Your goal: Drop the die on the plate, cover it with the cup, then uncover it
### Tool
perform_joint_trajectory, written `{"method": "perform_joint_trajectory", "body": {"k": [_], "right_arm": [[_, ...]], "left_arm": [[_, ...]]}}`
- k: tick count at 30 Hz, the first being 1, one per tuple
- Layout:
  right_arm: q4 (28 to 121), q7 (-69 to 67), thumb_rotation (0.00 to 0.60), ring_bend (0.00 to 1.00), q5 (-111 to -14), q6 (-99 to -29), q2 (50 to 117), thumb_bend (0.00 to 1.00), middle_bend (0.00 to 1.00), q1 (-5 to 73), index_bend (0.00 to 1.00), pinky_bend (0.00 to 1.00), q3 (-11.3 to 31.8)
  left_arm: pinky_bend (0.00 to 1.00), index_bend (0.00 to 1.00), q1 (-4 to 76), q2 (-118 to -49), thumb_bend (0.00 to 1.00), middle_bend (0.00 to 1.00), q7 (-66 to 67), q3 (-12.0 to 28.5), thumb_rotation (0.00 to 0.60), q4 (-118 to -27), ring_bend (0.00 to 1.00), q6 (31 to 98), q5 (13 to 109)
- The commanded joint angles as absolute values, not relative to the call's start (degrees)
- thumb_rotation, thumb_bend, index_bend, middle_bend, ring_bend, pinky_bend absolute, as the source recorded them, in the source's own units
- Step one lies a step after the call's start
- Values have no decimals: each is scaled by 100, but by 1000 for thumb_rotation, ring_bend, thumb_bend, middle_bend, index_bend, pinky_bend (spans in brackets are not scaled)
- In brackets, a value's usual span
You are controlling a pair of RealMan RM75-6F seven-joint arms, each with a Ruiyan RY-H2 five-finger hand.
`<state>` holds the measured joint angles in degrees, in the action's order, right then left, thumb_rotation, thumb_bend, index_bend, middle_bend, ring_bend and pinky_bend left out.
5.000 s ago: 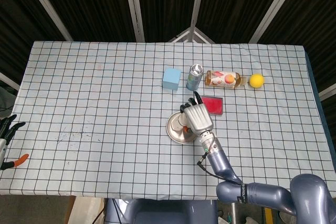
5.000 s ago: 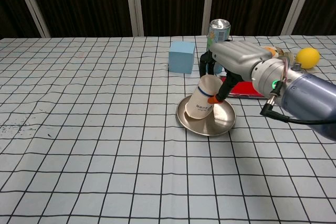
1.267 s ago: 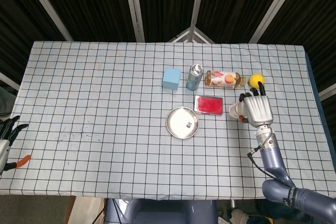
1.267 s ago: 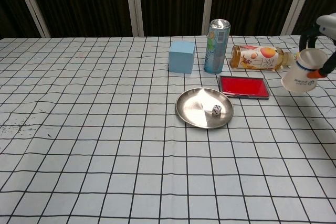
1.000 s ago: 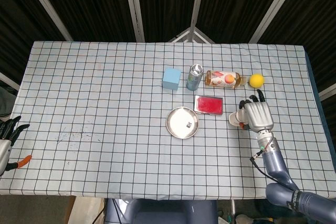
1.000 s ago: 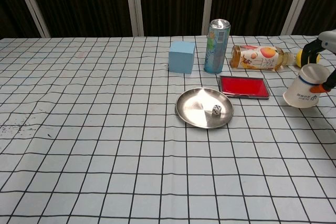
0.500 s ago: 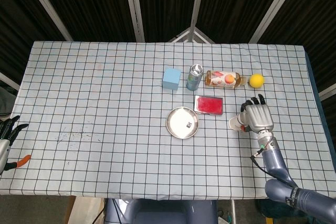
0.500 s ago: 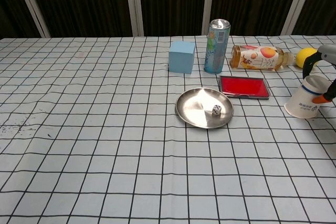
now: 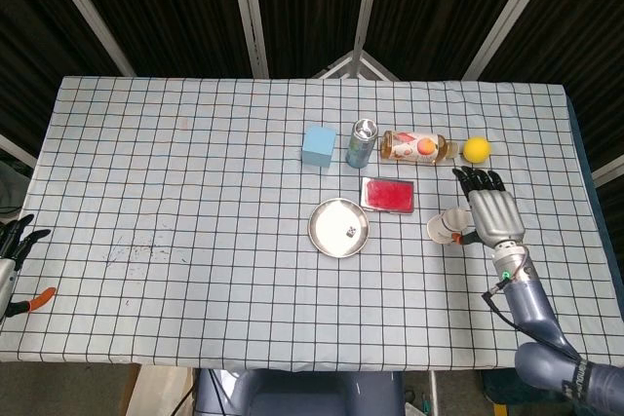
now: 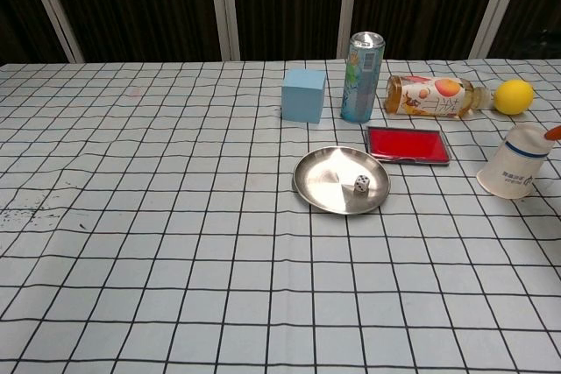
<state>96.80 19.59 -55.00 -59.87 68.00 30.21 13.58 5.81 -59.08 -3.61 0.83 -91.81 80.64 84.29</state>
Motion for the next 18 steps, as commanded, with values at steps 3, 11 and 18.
{"method": "perform_joint_trajectory", "body": {"k": [3, 11, 18], "right_arm": [[10847, 1561, 600, 56, -6714, -7775, 6031, 21, 64, 1759, 20, 0, 941], [10348, 1510, 600, 59, -7990, -9429, 6635, 21, 64, 429, 94, 0, -74], [9926, 1708, 600, 59, -8241, -9633, 6818, 21, 64, 272, 131, 0, -53]], "left_arm": [[24, 165, 572, -5891, 294, 0, -414, 73, 600, -9174, 0, 8085, 8466], [24, 164, 523, -5853, 294, 0, -580, 53, 600, -9144, 0, 8194, 8560], [23, 164, 544, -5863, 294, 0, -623, 72, 600, -9101, 0, 8164, 8540]]}}
